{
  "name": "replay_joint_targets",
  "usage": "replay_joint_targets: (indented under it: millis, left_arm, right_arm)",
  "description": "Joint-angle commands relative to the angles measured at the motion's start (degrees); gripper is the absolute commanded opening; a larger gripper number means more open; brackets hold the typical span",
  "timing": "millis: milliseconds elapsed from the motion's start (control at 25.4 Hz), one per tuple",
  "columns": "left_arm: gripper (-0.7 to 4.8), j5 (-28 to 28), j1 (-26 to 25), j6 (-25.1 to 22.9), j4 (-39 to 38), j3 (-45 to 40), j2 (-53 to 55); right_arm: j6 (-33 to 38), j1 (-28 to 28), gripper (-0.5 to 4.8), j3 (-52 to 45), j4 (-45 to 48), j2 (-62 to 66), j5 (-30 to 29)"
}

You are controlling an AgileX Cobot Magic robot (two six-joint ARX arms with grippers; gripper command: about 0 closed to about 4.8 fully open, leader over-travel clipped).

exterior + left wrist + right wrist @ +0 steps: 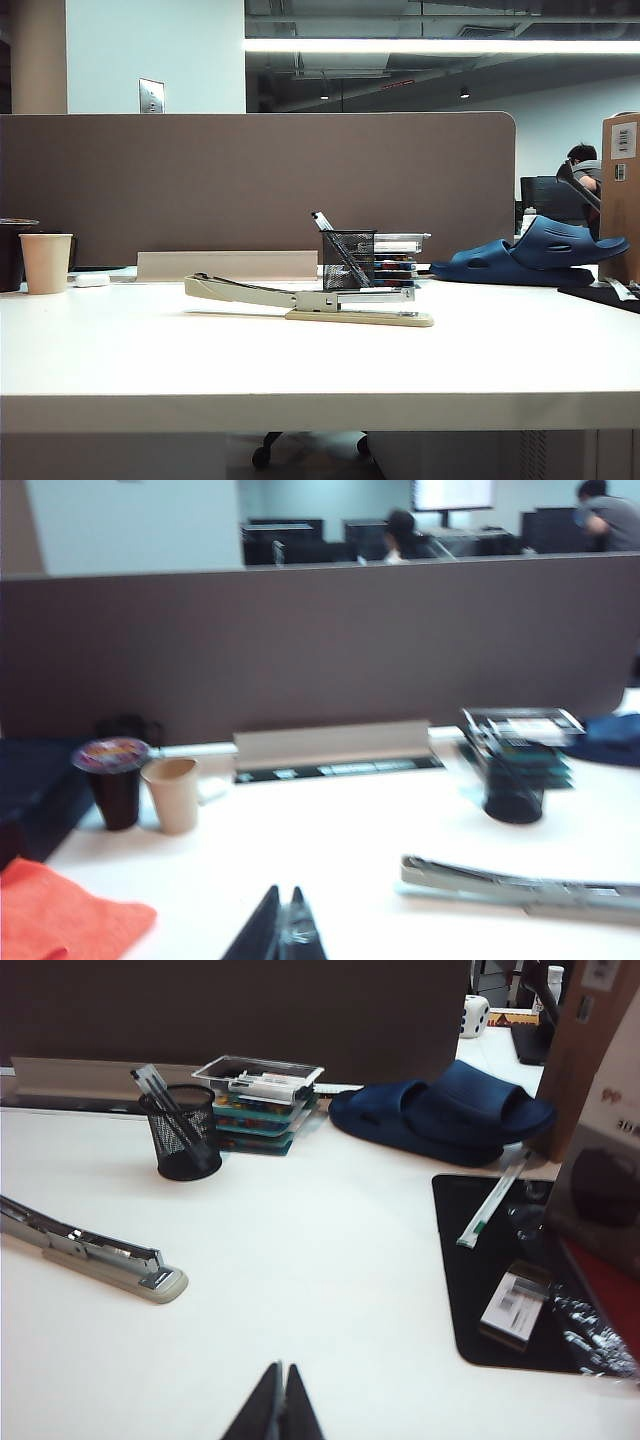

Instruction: Pick up a set of staples and put them into the open stapler.

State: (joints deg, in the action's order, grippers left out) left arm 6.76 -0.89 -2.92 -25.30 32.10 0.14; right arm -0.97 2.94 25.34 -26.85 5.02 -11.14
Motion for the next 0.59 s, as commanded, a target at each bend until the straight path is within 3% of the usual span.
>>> replay_joint_targets:
  millis: [39,237,591]
  left_arm:
    - [-0.05,0.09,0.52,0.37,0.55,0.07,0.00]
    - [-0.05,-0.13,0.46,3.72,6.25,-4.59,0.00]
    - [-0.05,-0.55,0.46,5.33,27.43,-21.99,-0.02]
  right_arm:
    - [3.32,-0.07,-0.09,-4.20,5.29,-4.39,0.11]
    - [6.80,-0.15,-0.09,-9.57,11.21,-5.11,1.18]
    - [4.74,-0.17,-0.09,-19.80,25.40,-5.11,2.64]
